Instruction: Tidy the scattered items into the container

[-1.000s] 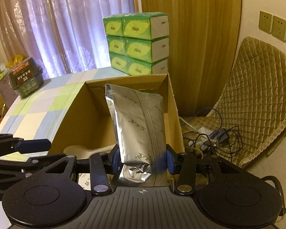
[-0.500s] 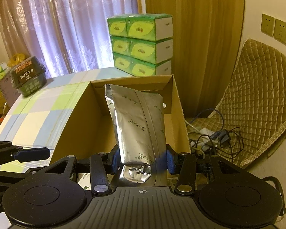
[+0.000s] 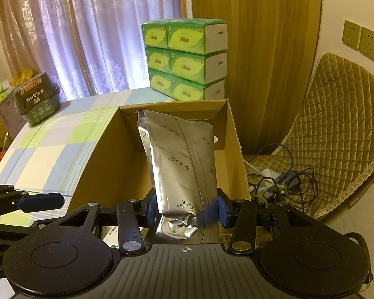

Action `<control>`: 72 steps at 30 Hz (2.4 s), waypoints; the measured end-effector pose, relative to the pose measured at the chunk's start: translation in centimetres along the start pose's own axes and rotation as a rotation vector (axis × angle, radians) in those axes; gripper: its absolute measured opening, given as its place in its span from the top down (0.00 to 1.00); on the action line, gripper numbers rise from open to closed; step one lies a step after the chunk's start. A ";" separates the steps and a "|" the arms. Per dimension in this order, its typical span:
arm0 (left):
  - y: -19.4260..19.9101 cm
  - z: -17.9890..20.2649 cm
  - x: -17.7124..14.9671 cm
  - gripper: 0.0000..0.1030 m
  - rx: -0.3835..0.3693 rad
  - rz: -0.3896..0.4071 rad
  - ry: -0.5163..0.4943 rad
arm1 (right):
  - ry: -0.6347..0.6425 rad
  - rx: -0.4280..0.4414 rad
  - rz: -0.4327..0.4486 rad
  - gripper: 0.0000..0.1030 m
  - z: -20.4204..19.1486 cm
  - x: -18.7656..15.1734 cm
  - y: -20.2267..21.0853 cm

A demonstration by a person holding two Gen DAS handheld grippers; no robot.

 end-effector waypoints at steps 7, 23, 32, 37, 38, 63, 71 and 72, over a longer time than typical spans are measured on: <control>0.0 -0.2 0.0 0.58 0.000 0.003 0.015 | -0.017 0.005 -0.001 0.52 0.2 0.7 -1.0; 1.7 -0.9 -1.0 0.25 0.042 0.032 0.056 | -0.106 0.026 0.103 0.18 1.7 0.9 1.7; 5.9 0.7 -3.2 0.02 0.085 0.078 0.077 | -0.169 0.018 0.138 0.04 0.9 -4.5 7.7; 8.2 1.6 -4.7 0.01 0.113 0.087 0.081 | -0.177 -0.015 0.136 0.04 0.6 -7.1 10.9; 8.6 1.8 -5.0 0.01 0.111 0.083 0.082 | -0.180 -0.019 0.130 0.04 0.6 -7.6 11.5; 14.8 5.3 -10.4 0.01 0.143 0.055 0.175 | -0.095 -0.106 0.049 0.03 -3.3 -14.6 18.4; 15.1 4.3 -12.4 0.01 0.172 0.044 0.197 | -0.079 -0.089 0.026 0.03 -4.5 -16.0 18.4; 14.9 4.2 -12.6 0.01 0.174 0.037 0.200 | -0.080 -0.090 0.027 0.03 -4.4 -15.9 18.4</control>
Point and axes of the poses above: each gripper's, at about its wrist camera, not at the fingertips, and y roughly against the way its jaws point, z to its right, x to its top, the point moved 7 cm from there along -y, roughly the way its jaws point, and after that the axes turned 4 degrees about -z, right-handed, at the moved point
